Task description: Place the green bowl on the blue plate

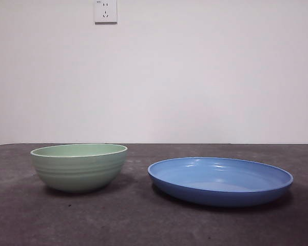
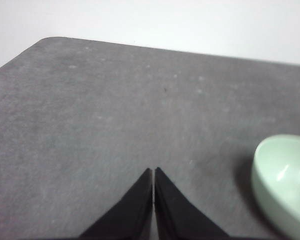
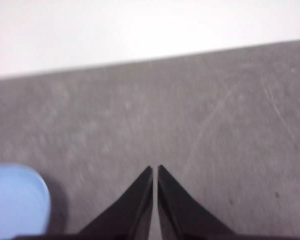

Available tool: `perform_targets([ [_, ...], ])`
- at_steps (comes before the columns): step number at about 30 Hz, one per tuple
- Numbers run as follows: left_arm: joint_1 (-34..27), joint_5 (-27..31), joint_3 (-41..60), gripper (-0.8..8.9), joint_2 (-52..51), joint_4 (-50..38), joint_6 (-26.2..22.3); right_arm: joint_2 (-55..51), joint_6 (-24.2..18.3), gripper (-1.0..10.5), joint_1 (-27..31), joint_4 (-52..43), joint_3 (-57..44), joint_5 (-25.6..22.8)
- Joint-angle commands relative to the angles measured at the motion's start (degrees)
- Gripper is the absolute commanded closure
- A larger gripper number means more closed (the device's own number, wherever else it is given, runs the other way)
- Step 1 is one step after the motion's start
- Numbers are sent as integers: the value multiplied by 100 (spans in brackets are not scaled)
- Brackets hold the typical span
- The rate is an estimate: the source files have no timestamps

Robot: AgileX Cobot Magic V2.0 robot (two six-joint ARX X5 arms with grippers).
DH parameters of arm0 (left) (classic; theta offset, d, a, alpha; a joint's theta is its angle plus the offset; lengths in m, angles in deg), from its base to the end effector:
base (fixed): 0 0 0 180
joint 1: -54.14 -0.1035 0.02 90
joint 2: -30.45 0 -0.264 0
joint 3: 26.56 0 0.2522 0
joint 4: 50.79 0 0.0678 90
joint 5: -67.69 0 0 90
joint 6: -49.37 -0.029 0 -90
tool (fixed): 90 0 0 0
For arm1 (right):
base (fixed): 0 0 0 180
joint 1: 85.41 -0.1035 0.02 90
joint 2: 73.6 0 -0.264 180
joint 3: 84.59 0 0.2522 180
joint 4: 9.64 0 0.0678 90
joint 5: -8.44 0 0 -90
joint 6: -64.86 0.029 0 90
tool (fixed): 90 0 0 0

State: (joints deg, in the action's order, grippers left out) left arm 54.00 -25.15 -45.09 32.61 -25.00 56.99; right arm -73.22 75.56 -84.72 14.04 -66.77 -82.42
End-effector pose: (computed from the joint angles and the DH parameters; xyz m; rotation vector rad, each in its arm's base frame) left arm 0.0936 -0.0012 0.1687 -0.1369 0.1673 -0.0360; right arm 0.0928 -0.0016 0.1703 0.1864 0.1061 -0.0371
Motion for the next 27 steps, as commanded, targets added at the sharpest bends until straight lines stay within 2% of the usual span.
perform_targets([
  [1, 9, 2, -417, 805, 177, -122, 706, 7, 531, 935, -20, -52, 411, 55],
  [8, 17, -389, -1421, 804, 994, -39, 1069, 468, 1080, 935, -20, 118, 1379, 498],
  [14, 20, -752, -2774, 804, 1825, 614, 1062, 1198, 1189, 935, -20, 831, 2524, 1440],
  [17, 22, -1104, -3416, 804, 2238, 892, 1062, 1620, 1141, 935, -17, 1333, 3143, 2028],
  [23, 131, -1862, -4476, 804, 2953, 1475, 1045, 2450, 708, 935, -17, 2417, 4295, 3141],
  [27, 376, -2170, -5029, 804, 3320, 1917, 833, 2918, 363, 935, -20, 3139, 4933, 3458],
])
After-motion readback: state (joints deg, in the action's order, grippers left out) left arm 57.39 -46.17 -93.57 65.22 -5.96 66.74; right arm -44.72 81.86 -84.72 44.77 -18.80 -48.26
